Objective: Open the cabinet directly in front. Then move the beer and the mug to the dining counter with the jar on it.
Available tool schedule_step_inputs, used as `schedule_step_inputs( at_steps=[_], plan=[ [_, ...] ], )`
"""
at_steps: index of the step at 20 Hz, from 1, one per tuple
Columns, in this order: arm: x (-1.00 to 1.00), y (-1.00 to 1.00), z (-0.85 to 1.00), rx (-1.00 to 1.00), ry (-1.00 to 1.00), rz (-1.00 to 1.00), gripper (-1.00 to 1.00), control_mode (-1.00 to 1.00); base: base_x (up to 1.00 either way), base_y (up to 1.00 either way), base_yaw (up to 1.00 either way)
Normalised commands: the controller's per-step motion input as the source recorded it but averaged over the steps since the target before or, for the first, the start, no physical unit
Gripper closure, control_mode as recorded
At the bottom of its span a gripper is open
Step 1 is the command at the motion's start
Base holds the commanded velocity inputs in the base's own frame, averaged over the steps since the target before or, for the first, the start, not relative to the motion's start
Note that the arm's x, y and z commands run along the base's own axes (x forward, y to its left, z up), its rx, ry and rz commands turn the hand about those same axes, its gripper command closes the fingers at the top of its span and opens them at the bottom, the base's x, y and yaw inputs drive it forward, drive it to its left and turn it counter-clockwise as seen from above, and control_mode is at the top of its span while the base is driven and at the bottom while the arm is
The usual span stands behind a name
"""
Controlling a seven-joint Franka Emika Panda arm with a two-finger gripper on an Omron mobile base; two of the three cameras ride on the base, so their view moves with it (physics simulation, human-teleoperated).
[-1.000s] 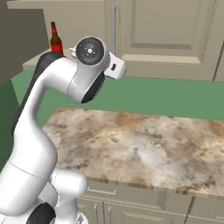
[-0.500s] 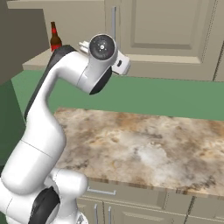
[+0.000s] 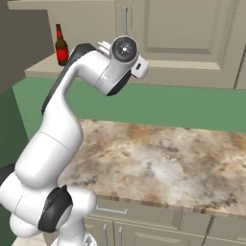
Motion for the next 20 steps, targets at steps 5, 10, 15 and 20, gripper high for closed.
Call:
schedule_step_inputs(
  at_steps=[5,10,15,20],
  plan=[
    [0.44,-0.07,0.00,0.04,0.00,0.00,-1.00,-1.00,0.00,0.00,0.00],
    [0.38,-0.07,0.00,0.04,0.00,0.00,-1.00,-1.00,0.00,0.00,0.00],
    [0.29,-0.08,0.00,0.03,0.00,0.00,-1.00,-1.00,0.00,0.00,0.00],
    [0.14,-0.01,0.00,0.01,-0.02,0.00,1.00,-1.00,0.00,0.00,0.00]
  ],
)
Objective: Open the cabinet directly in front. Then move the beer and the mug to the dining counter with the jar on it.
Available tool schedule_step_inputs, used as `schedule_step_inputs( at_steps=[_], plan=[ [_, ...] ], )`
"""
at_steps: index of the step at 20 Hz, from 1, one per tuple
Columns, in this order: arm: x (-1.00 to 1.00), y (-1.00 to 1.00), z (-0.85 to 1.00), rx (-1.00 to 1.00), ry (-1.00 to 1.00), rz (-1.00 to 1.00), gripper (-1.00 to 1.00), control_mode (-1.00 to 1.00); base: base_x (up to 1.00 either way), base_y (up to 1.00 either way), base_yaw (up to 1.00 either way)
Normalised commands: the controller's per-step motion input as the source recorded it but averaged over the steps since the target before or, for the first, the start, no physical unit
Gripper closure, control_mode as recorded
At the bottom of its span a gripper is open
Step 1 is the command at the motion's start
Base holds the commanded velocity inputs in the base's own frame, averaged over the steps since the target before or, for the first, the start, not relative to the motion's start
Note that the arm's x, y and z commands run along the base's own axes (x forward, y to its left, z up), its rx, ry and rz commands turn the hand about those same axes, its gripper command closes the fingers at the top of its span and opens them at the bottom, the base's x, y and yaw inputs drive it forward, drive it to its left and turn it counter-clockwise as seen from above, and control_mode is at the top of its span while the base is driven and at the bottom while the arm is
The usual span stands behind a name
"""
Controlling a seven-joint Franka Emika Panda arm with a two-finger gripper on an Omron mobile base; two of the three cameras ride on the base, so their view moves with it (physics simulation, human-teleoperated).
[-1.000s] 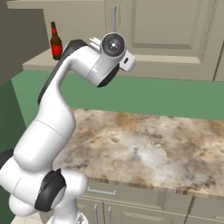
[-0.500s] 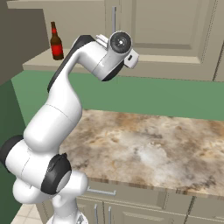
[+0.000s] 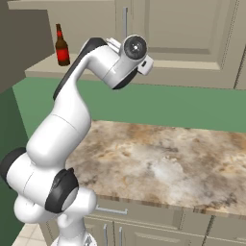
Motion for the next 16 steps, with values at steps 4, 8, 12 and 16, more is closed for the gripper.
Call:
schedule_step_inputs(
  at_steps=[4,8,12,16],
  plan=[
    [0.10,0.00,0.00,0.00,-0.01,-0.01,1.00,-1.00,0.00,0.00,0.00],
    [0.13,0.00,0.00,0.00,-0.05,-0.06,1.00,-1.00,0.00,0.00,0.00],
    [0.14,-0.09,0.00,0.00,-0.07,-0.05,1.00,-1.00,0.00,0.00,0.00],
    [0.17,-0.02,0.00,-0.05,-0.07,-0.03,1.00,-1.00,0.00,0.00,0.00]
  ],
)
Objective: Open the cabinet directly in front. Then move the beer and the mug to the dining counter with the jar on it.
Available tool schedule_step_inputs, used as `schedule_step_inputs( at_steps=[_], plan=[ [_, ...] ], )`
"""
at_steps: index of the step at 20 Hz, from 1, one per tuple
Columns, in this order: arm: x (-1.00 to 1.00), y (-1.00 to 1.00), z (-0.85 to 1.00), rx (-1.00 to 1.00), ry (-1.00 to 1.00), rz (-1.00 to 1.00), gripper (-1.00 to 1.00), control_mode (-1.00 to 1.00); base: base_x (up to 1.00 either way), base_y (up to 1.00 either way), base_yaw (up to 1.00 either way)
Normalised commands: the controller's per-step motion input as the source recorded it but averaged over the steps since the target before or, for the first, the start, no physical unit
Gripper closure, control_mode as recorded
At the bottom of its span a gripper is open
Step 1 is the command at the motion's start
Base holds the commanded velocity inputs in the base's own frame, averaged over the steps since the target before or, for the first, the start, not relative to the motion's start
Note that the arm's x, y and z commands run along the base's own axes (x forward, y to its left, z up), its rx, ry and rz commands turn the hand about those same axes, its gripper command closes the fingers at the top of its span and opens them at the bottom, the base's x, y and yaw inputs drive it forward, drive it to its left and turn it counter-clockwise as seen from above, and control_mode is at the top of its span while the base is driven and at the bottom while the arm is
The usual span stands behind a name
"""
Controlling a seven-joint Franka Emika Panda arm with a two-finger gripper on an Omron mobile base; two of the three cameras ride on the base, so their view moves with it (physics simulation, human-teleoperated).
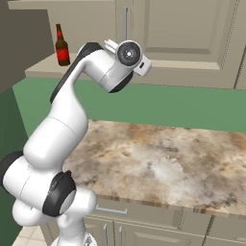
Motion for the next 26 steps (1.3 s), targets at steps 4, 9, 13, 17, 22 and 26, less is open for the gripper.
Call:
schedule_step_inputs(
  at_steps=[4,9,13,17,22,26],
  plan=[
    [0.22,0.00,0.00,-0.16,-0.01,-0.04,1.00,-1.00,0.00,0.00,0.00],
    [0.20,-0.03,0.02,-0.19,0.00,-0.01,1.00,-1.00,0.00,0.00,0.00],
    [0.22,-0.02,0.00,-0.19,0.00,0.00,1.00,-1.00,0.00,0.00,0.00],
    [0.30,-0.01,0.00,-0.18,0.00,-0.02,1.00,-1.00,0.00,0.00,0.00],
    [0.30,-0.02,0.00,-0.17,0.01,-0.11,1.00,-1.00,0.00,0.00,0.00],
    [0.33,0.00,0.00,-0.13,0.03,-0.30,1.00,-1.00,0.00,0.00,0.00]
  ],
)
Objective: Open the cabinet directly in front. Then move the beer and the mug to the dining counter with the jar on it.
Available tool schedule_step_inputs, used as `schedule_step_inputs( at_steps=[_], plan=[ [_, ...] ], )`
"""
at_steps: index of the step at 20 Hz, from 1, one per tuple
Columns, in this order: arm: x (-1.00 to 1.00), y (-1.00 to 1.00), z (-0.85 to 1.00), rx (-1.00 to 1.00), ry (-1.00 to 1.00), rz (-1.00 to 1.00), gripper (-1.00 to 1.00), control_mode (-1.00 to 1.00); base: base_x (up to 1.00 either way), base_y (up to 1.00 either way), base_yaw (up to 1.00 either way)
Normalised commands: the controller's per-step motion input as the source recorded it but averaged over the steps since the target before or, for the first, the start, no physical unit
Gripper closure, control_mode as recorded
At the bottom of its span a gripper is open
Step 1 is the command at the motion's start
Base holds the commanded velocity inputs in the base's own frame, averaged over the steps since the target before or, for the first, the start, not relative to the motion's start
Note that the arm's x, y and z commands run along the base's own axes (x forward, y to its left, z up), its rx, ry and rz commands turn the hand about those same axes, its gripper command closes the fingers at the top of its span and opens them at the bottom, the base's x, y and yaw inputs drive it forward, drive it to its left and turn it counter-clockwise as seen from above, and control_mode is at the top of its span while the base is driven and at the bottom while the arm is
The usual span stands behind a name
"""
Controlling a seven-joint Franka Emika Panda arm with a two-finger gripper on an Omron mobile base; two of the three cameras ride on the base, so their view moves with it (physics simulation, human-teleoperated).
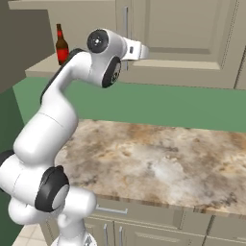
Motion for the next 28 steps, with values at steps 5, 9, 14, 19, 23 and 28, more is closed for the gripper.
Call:
schedule_step_inputs(
  at_steps=[5,9,14,19,23,28],
  plan=[
    [0.31,0.00,0.00,-0.07,0.00,-0.38,1.00,-1.00,0.00,0.00,0.00],
    [0.28,-0.07,0.00,-0.03,0.00,-0.39,1.00,-1.00,0.00,0.00,0.00],
    [0.10,-0.52,0.00,0.00,0.00,-0.35,1.00,-1.00,0.00,0.00,0.00],
    [0.00,-0.97,0.02,0.00,0.00,-0.28,1.00,-1.00,0.00,0.00,0.00],
    [0.00,-1.00,0.09,0.00,0.00,-0.27,1.00,-1.00,0.00,0.00,0.00],
    [-0.03,-1.00,0.24,0.02,0.00,-0.27,1.00,-1.00,0.00,0.00,0.00]
  ],
)
